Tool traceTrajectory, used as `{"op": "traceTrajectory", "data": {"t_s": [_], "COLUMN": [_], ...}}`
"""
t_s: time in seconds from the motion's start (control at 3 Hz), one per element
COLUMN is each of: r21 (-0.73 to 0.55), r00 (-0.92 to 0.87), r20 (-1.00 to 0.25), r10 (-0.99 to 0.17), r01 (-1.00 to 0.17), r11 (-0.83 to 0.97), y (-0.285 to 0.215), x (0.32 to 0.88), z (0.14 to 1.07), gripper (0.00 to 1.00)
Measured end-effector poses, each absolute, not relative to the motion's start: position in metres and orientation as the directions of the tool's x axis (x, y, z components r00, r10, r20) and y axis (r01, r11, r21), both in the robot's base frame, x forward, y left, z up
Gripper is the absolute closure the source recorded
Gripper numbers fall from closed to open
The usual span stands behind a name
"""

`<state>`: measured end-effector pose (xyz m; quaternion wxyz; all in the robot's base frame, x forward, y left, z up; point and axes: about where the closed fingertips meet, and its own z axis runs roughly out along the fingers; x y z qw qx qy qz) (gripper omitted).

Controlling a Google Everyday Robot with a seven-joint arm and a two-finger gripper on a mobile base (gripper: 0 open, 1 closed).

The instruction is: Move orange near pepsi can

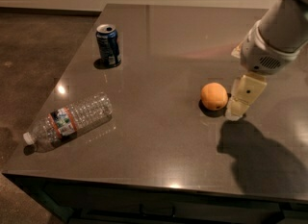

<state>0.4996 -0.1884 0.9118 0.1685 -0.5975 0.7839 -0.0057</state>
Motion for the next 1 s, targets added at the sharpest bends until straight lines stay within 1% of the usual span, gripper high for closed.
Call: {"op": "traceTrajectory", "data": {"t_s": [0.33, 1.0], "r21": [-0.220, -0.198], "r00": [-0.207, -0.179], "r20": [-0.268, -0.268], "r10": [-0.941, -0.947], "r01": [-0.938, -0.951], "r11": [0.269, 0.236], "y": [-0.183, -0.176], "x": [0.521, 0.533], "z": [0.892, 0.865], "gripper": [0.00, 0.00]}}
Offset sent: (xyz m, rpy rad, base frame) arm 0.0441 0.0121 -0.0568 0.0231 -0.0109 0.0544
